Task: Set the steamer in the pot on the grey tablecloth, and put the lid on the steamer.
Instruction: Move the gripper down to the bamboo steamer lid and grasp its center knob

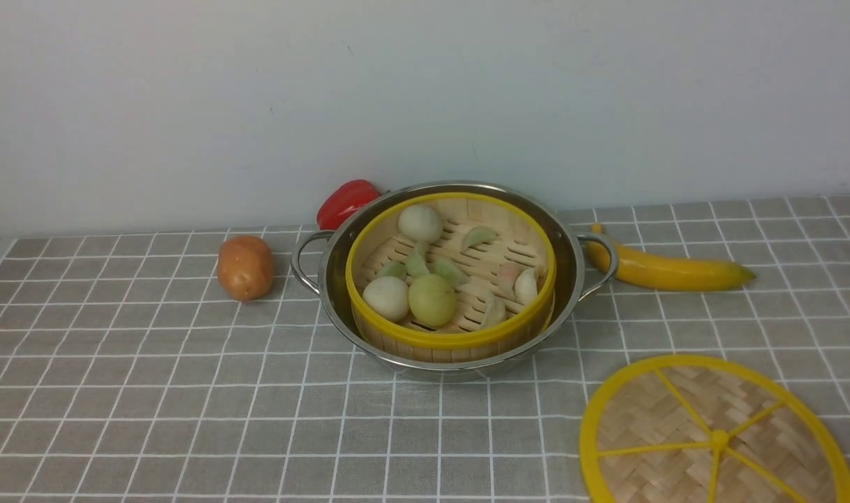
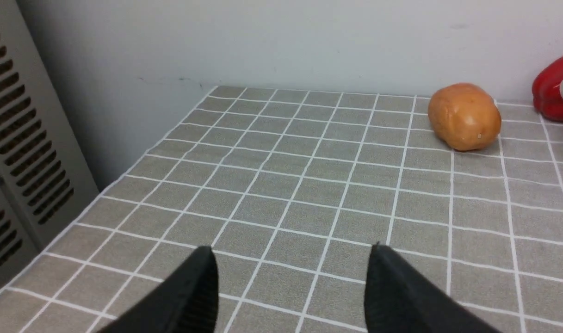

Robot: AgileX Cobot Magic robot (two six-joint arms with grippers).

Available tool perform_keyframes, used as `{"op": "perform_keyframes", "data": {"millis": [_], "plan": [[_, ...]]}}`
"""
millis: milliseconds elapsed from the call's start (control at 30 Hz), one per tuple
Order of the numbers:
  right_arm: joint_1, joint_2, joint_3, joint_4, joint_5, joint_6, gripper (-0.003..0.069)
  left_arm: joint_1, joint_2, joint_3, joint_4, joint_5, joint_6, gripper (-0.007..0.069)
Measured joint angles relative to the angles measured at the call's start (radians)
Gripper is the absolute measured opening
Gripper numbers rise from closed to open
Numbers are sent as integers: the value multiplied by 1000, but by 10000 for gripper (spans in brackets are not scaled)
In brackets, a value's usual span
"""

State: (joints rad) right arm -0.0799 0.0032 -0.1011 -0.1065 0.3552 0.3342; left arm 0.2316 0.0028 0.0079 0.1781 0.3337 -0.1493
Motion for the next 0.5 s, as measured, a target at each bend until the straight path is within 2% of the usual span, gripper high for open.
{"op": "perform_keyframes", "data": {"millis": [200, 300, 500], "plan": [[0, 0, 0, 0, 0, -1, 244, -49, -1, 0, -24, 5, -8, 400], [0, 0, 0, 0, 0, -2, 244, -75, -1, 0, -50, 5, 30, 400], [0, 0, 0, 0, 0, -2, 244, -80, -2, 0, -63, 5, 58, 400]]}}
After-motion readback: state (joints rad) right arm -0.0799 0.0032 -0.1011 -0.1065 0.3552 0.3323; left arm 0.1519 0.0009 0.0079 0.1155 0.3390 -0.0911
